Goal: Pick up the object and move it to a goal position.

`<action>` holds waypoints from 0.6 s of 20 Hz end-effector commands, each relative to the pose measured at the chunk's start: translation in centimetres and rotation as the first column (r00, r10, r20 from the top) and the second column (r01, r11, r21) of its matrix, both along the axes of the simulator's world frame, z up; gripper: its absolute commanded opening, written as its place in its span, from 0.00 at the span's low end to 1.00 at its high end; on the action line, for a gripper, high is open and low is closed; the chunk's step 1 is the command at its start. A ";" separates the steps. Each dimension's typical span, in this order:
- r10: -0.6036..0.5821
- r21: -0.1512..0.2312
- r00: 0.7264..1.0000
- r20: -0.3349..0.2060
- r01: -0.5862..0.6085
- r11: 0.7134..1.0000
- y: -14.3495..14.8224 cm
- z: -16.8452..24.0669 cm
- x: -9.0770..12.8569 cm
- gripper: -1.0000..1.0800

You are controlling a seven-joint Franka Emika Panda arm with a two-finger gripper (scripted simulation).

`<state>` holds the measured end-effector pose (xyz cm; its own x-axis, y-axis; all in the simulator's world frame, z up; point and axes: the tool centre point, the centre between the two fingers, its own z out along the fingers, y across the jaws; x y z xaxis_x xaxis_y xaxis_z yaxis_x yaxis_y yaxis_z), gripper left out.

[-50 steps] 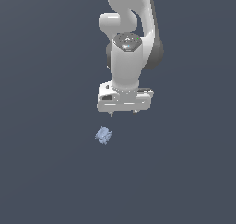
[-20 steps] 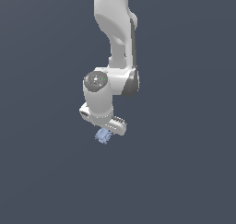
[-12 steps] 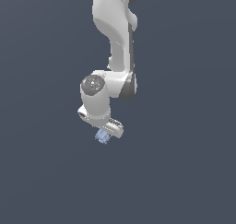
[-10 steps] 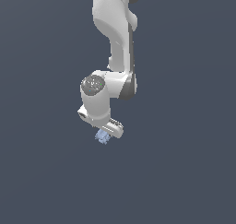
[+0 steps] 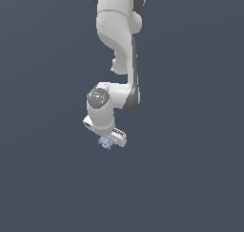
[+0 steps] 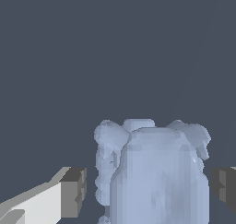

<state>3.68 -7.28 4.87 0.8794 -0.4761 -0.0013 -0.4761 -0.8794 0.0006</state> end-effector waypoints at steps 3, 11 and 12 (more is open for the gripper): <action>-0.001 0.000 1.000 0.001 0.001 1.000 0.0 -0.8 0.1 0.96; -0.001 0.000 1.000 0.001 0.001 1.000 0.0 -0.8 0.2 0.00; -0.001 0.000 1.000 0.001 0.001 1.000 0.0 -0.8 0.2 0.00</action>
